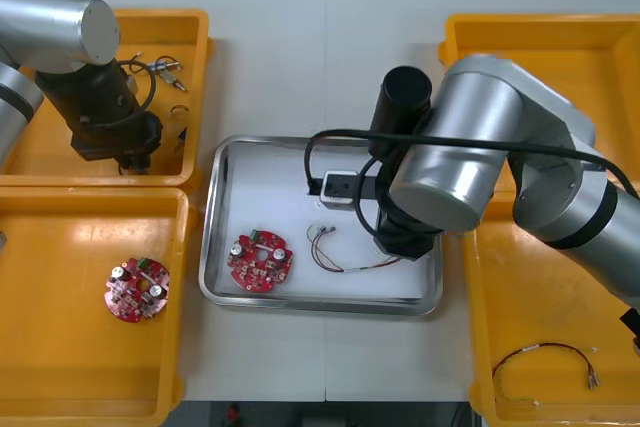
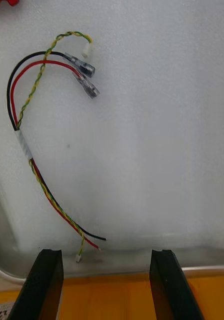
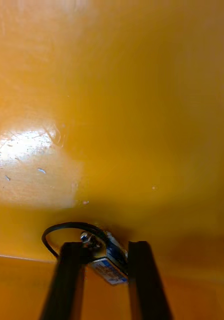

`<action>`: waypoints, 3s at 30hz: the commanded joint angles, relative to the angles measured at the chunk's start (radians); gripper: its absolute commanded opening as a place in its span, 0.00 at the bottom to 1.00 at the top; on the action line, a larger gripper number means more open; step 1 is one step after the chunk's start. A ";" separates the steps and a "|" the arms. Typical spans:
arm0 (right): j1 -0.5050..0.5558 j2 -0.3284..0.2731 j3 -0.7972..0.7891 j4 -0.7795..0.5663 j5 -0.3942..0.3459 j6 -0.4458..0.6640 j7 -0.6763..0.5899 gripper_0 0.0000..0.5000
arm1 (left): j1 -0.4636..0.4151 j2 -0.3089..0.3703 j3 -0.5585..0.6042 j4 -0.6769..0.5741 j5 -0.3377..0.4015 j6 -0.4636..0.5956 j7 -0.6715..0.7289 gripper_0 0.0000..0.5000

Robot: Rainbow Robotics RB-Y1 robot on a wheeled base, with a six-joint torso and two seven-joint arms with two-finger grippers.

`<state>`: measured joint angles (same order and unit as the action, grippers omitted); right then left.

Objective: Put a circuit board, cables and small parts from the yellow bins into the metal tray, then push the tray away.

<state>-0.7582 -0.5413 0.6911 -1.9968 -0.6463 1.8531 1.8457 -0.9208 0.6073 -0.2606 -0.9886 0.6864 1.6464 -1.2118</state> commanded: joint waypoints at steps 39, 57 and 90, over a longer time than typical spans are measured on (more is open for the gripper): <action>-0.016 -0.161 -0.656 0.090 0.023 0.067 -0.207 1.00 | -0.046 0.042 0.172 -0.604 0.019 0.273 -0.055 0.00; -0.219 -0.124 -0.657 0.521 0.120 0.067 -0.416 1.00 | -0.010 -0.139 -0.069 -0.753 0.005 0.273 0.153 0.00; -0.339 -0.011 -0.702 1.053 0.200 -0.365 -0.444 1.00 | 0.071 -0.169 -0.344 -0.550 -0.122 0.012 0.212 0.81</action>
<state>-1.0423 -0.5629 0.0117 -0.9595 -0.4371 1.5150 1.4313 -0.8597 0.4581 -0.5871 -1.5310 0.5747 1.6712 -1.1177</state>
